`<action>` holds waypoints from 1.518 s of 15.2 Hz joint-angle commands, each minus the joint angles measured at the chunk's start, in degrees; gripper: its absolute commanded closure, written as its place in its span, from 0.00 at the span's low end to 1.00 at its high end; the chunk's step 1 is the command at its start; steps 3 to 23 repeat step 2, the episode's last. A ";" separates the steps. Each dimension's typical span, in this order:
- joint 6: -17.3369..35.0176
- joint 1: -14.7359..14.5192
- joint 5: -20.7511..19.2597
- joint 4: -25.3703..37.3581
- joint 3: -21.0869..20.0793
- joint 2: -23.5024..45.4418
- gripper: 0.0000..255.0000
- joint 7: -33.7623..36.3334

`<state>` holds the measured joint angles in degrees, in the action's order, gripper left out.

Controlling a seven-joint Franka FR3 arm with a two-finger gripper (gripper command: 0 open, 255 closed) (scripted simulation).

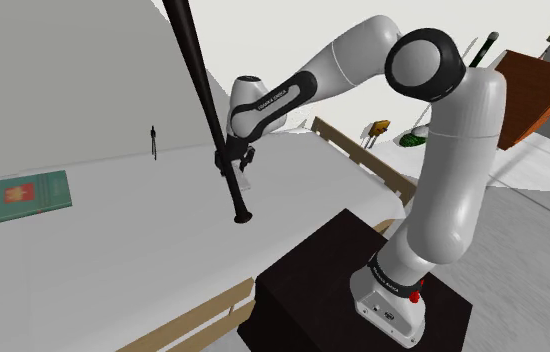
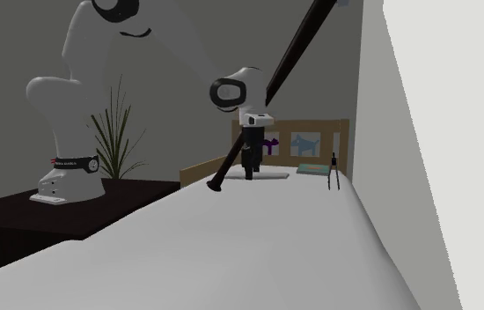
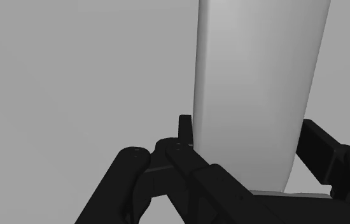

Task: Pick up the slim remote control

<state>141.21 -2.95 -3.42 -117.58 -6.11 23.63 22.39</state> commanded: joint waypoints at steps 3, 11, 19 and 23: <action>-0.67 -0.01 0.14 -0.06 -0.13 -0.75 1.00 -0.03; -0.67 -0.01 0.14 -0.06 -0.13 -0.75 1.00 -0.03; -0.67 -0.01 0.14 -0.06 -0.13 -0.75 1.00 -0.03; -0.67 -0.01 0.14 -0.06 -0.13 -0.75 1.00 -0.03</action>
